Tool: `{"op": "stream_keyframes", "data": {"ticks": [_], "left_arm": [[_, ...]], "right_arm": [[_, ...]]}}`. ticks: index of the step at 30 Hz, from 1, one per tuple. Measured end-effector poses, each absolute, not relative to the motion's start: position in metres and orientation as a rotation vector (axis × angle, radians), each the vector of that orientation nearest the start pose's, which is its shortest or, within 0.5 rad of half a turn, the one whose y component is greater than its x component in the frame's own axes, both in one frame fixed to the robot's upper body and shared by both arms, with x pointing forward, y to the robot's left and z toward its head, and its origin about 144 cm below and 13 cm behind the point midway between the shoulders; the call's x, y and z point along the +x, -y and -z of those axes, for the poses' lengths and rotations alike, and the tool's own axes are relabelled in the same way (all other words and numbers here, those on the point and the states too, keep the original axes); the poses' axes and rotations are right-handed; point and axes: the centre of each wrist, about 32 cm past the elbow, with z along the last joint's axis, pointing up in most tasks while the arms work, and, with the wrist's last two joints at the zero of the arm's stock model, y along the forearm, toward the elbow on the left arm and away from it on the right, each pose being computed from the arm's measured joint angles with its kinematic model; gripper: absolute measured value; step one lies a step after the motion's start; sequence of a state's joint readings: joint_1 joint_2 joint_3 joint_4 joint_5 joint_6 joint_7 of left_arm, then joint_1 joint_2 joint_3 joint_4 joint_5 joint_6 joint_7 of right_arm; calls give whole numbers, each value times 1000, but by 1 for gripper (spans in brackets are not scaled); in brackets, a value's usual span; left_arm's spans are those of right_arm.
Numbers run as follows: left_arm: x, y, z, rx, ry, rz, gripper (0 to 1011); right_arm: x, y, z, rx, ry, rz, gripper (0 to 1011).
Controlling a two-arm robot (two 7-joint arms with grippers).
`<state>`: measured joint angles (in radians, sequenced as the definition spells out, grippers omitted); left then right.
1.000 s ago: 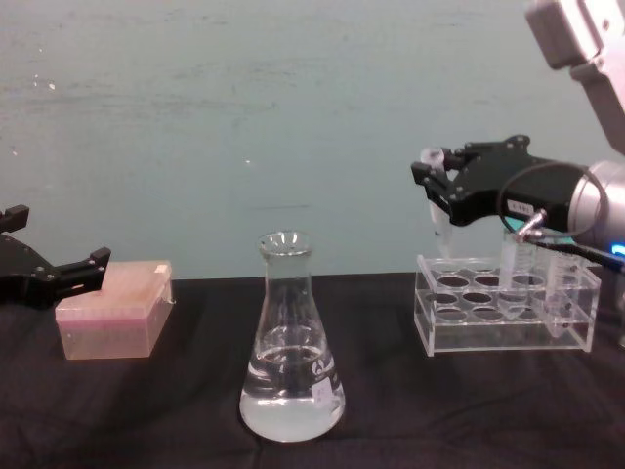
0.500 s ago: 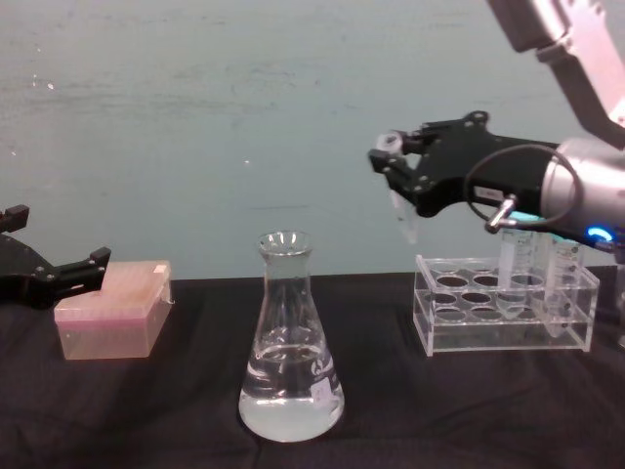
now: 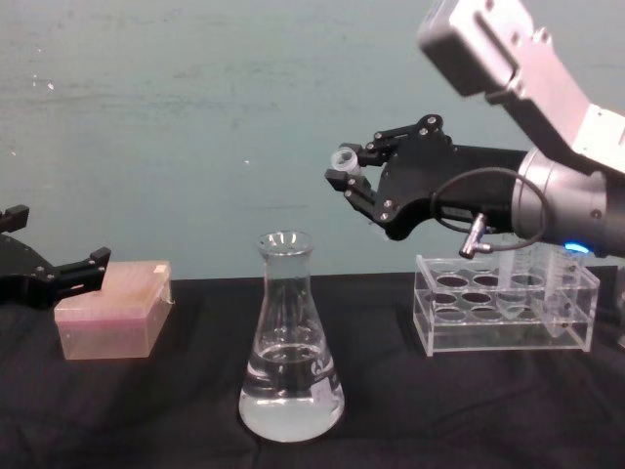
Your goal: Pour the liquid from the test tube into the beaker using one hand.
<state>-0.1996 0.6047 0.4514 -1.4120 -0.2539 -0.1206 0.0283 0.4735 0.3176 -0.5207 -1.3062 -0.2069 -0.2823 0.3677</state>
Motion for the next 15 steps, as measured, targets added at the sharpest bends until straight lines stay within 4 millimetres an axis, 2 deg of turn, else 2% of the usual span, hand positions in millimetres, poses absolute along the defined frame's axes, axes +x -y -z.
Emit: {"op": "stream_keyframes", "data": {"ticks": [15], "left_arm": [[489,-310,-1140,304,285,-1248,1000]], "right_arm": [[560,188,-1201,-351,904,644,217]]}}
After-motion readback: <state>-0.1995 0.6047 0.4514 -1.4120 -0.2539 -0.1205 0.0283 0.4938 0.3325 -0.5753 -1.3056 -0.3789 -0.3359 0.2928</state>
